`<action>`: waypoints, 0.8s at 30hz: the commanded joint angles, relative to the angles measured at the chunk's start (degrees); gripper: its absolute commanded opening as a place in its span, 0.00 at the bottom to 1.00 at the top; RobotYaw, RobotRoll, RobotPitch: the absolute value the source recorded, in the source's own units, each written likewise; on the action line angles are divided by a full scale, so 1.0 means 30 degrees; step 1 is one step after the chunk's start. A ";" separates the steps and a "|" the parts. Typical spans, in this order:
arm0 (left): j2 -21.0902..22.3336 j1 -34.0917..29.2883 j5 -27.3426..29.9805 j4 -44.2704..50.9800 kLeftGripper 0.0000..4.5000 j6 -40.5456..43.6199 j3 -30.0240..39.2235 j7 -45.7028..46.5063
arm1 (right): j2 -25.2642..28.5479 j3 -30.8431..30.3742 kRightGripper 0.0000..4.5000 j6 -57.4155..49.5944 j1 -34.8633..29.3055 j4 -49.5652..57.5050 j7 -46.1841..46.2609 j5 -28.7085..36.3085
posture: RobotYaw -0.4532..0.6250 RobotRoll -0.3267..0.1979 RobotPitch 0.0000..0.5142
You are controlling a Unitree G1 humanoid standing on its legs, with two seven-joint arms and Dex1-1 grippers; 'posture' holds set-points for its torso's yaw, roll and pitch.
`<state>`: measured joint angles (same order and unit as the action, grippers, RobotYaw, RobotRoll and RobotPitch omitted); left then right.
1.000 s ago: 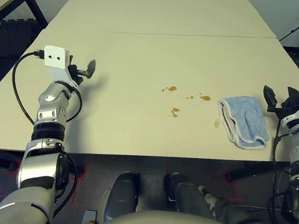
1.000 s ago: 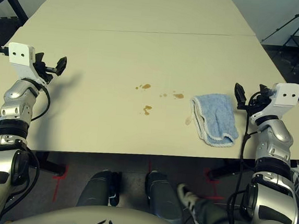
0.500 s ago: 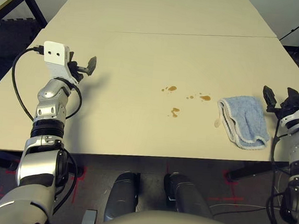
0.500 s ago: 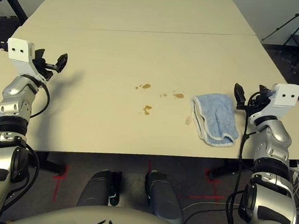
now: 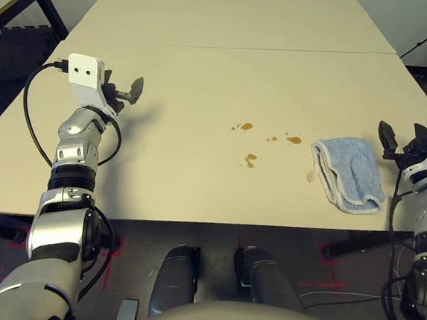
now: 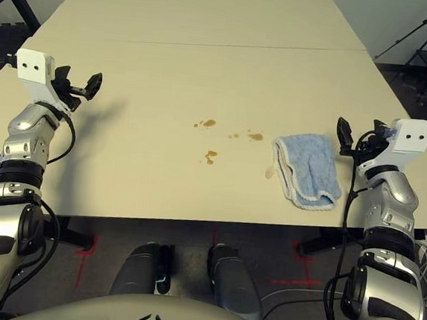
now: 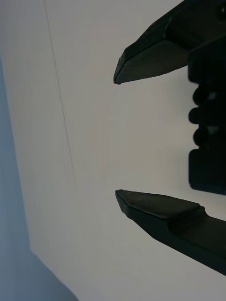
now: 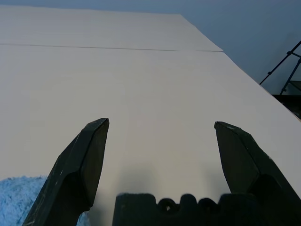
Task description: Wipe the water off the table with a rag.
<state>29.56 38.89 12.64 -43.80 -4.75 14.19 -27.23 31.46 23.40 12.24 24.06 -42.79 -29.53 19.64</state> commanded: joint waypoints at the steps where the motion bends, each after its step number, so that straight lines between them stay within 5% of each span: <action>1: -0.0076 0.0344 0.0095 -0.0123 1.00 0.0321 -0.0347 -0.1163 | 0.0096 0.0356 0.99 -0.0308 -0.0264 0.0461 0.0185 0.0254 | 0.20 0.62 0.22; 10: 0.0470 -0.0117 0.1783 0.2034 1.00 0.2577 -0.1110 -0.7623 | 0.0252 0.0533 0.99 -0.0665 -0.0714 0.1429 0.0396 0.0446 | 0.15 0.62 0.21; 16: 0.1675 -0.2403 0.3432 0.6312 1.00 0.5065 -0.2616 -1.3921 | 0.0494 0.0771 0.99 -0.0859 -0.0904 0.1729 0.0435 0.0584 | 0.11 0.62 0.19; 24: 0.1859 -0.1898 0.3239 0.6021 1.00 0.5268 -0.2985 -1.5262 | 0.1155 0.0876 0.99 -0.3091 -0.0308 0.2582 -0.0347 0.1225 | 0.11 0.62 0.17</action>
<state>34.72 32.24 22.97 -25.36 11.45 5.96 -72.35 33.34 25.54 5.86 22.07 -37.27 -29.69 21.96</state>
